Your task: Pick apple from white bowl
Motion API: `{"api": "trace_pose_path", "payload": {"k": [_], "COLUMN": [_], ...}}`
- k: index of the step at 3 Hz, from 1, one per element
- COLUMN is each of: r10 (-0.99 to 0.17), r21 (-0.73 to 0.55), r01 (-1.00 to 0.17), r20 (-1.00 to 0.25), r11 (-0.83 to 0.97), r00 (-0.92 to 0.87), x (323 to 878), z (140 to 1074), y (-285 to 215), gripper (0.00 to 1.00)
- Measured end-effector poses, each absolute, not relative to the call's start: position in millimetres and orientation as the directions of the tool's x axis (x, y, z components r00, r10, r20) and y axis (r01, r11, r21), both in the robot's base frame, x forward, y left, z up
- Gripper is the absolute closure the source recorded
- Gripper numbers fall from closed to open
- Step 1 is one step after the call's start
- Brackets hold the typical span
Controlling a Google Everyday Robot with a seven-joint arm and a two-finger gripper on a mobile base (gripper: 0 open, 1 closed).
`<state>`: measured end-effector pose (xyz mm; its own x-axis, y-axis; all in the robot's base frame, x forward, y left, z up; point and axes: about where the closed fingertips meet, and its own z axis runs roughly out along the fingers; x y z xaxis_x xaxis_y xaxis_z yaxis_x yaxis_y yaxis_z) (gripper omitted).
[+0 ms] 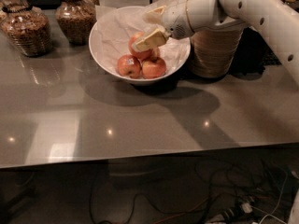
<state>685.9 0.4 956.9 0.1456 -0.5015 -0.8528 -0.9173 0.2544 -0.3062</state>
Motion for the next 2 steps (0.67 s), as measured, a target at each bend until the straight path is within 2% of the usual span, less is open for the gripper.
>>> {"api": "trace_pose_path", "payload": {"k": [2], "r10": [-0.548], "r21": [-0.258], "r01": [-0.938], "r20": [-0.832], "r11": [0.231], "r00": [0.094], "x": [697], "z": [930], "y": [9], "gripper": [0.34]}}
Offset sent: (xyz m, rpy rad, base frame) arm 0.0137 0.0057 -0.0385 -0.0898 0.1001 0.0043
